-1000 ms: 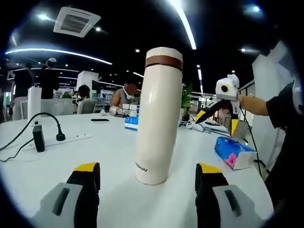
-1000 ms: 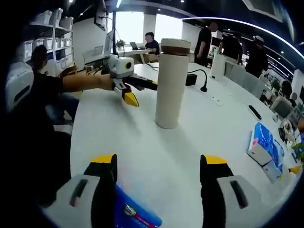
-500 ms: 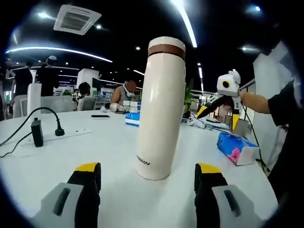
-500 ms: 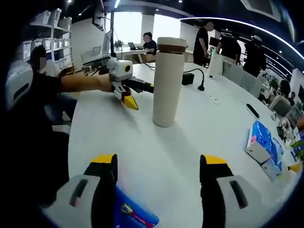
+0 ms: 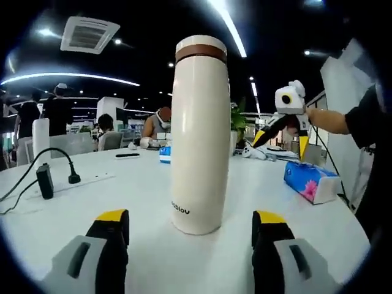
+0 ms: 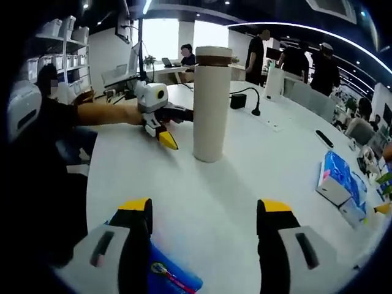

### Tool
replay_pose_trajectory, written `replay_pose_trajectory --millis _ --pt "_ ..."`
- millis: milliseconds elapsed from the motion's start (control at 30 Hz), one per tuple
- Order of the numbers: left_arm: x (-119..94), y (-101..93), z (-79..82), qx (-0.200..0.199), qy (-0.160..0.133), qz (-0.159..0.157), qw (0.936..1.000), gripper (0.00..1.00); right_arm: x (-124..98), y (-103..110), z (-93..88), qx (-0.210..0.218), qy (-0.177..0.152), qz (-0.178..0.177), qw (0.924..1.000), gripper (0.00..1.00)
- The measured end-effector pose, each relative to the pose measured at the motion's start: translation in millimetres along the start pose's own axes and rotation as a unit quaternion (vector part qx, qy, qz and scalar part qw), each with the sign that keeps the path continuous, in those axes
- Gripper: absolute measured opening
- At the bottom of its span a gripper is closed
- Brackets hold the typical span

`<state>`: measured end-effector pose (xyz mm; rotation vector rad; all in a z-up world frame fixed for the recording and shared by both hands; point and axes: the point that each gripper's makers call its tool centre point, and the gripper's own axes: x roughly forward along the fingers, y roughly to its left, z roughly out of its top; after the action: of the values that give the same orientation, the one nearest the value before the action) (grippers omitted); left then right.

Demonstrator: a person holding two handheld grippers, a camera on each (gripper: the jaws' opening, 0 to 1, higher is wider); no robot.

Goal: Grasp the water cup twist off the cup lid place the cup lid on the table

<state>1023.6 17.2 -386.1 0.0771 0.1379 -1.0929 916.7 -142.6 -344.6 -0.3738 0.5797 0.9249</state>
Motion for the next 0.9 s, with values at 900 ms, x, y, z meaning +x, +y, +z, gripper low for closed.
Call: replay_pose_trajectory --millis 900 --pt "31.4 5.3 -10.9 0.026 0.025 0.010 0.9993 0.82 0.4 -7.0 -2.2 0.008 -0.018 0.002 0.9998 0.70"
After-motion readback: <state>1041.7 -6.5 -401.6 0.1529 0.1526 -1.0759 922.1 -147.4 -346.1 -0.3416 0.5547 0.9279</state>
